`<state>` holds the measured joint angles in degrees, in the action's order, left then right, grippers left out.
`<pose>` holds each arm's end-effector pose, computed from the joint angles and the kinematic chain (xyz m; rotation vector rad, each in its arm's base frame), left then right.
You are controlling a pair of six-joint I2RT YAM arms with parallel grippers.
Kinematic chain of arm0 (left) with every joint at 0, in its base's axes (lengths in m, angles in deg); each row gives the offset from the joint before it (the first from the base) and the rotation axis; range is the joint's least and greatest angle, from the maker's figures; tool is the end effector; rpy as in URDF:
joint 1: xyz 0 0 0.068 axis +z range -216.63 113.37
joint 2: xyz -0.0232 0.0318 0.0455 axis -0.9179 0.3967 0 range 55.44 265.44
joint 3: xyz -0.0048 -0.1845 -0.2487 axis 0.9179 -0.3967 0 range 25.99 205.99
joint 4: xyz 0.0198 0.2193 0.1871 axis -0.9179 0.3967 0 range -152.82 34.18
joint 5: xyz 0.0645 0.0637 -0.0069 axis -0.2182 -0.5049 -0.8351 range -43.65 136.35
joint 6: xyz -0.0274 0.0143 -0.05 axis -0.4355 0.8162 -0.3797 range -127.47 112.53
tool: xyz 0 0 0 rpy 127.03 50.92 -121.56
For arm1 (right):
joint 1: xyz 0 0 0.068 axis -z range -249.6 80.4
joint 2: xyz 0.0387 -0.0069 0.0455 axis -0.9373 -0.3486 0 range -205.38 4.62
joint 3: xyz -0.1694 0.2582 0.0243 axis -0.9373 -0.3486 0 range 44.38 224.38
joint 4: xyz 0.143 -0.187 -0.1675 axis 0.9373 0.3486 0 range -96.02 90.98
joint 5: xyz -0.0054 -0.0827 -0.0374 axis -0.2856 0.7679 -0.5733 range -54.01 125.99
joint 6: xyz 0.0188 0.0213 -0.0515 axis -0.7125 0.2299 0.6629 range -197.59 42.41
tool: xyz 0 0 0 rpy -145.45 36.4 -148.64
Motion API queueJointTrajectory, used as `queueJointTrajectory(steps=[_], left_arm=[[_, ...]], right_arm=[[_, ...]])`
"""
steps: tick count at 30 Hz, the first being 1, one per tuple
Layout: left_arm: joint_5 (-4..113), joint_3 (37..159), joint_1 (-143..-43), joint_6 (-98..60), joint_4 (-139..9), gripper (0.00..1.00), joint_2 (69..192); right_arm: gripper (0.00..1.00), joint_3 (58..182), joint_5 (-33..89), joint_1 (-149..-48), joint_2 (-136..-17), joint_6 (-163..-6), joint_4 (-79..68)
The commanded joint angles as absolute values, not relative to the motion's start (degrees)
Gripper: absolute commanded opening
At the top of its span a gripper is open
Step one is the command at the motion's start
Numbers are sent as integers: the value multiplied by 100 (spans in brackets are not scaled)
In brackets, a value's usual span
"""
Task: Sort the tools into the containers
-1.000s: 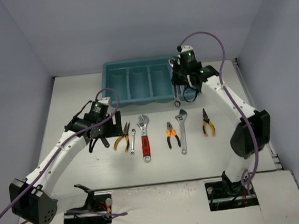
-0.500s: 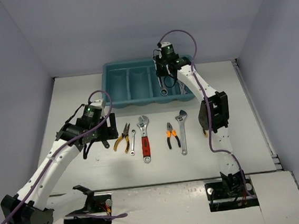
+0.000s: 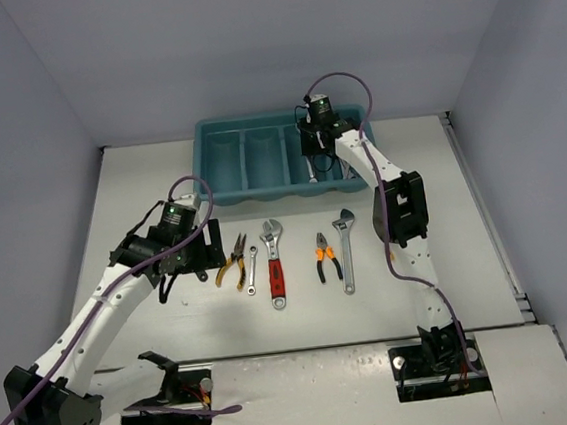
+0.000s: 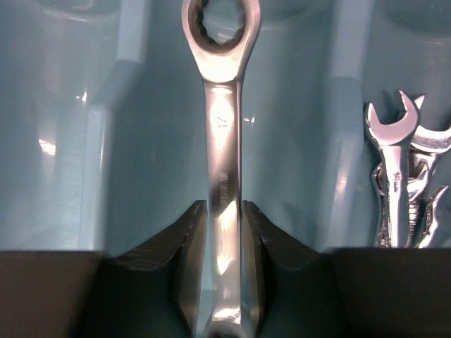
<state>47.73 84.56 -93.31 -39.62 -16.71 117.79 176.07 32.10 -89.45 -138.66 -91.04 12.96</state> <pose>0.2072 -0.1052 0.3337 -0.1083 2.4996 -0.4747 0.6038 0.2211 0.2386 -0.1603 2.1251 0.4178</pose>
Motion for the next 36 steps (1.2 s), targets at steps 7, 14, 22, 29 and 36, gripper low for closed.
queueJointTrajectory(steps=[7,14,22,29,36], left_arm=[[4727,8929,-9810,-4528,-1978,65,12666],[4503,9262,-10265,-4708,-2253,60,13532],[4635,9410,-10430,-4459,-2667,43,14571],[4635,9448,-10433,-4257,-2924,37,15155],[4635,9472,-10433,-4219,-3153,34,15572]], right_arm=[[56,17202,3318,-8795,-12590,-8882,822],[56,15697,3544,-8568,-10724,-8805,813],[56,13226,3557,-8467,-8142,-8595,821],[57,11468,3318,-8428,-6766,-8792,822],[57,10960,3265,-8419,-6473,-8972,822]])
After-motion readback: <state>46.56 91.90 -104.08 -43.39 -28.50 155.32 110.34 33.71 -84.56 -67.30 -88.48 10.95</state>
